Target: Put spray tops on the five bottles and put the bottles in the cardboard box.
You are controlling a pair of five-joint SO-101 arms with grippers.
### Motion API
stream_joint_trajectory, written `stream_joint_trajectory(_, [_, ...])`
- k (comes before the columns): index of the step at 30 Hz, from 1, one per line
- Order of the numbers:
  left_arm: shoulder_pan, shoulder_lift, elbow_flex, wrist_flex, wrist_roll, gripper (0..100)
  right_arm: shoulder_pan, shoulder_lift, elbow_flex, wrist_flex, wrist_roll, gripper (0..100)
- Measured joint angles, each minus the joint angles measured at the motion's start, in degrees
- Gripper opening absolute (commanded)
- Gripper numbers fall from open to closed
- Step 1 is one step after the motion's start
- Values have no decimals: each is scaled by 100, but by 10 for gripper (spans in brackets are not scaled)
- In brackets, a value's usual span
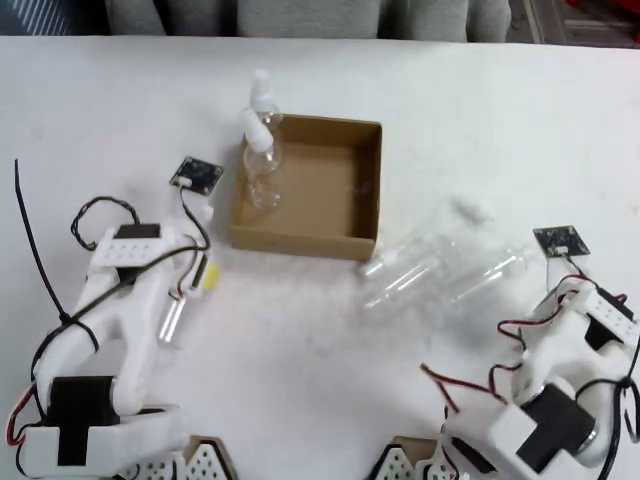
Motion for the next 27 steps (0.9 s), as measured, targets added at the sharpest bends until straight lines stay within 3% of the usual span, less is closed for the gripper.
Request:
stream_joint_trajectory(2, [0, 0, 0, 0, 0, 34, 18, 123, -132, 9, 0, 9])
stream_joint_trajectory(7, [0, 0, 0, 0, 0, 34, 88, 158, -448, 141, -9, 17])
stream_joint_trajectory(14, [0, 0, 0, 0, 0, 34, -114, -730, -1231, 2057, -9, 16])
stream_joint_trajectory(16, [-9, 0, 0, 0, 0, 34, -431, -1213, -1275, 2637, -105, 16])
stream_joint_trajectory(20, [-193, 0, 0, 0, 0, 34, -1407, -2268, -1275, 3481, -1011, 16])
stream_joint_trajectory(27, [-325, -818, 0, 220, 721, 34, -3420, -3666, -1327, 3604, -3033, 16])
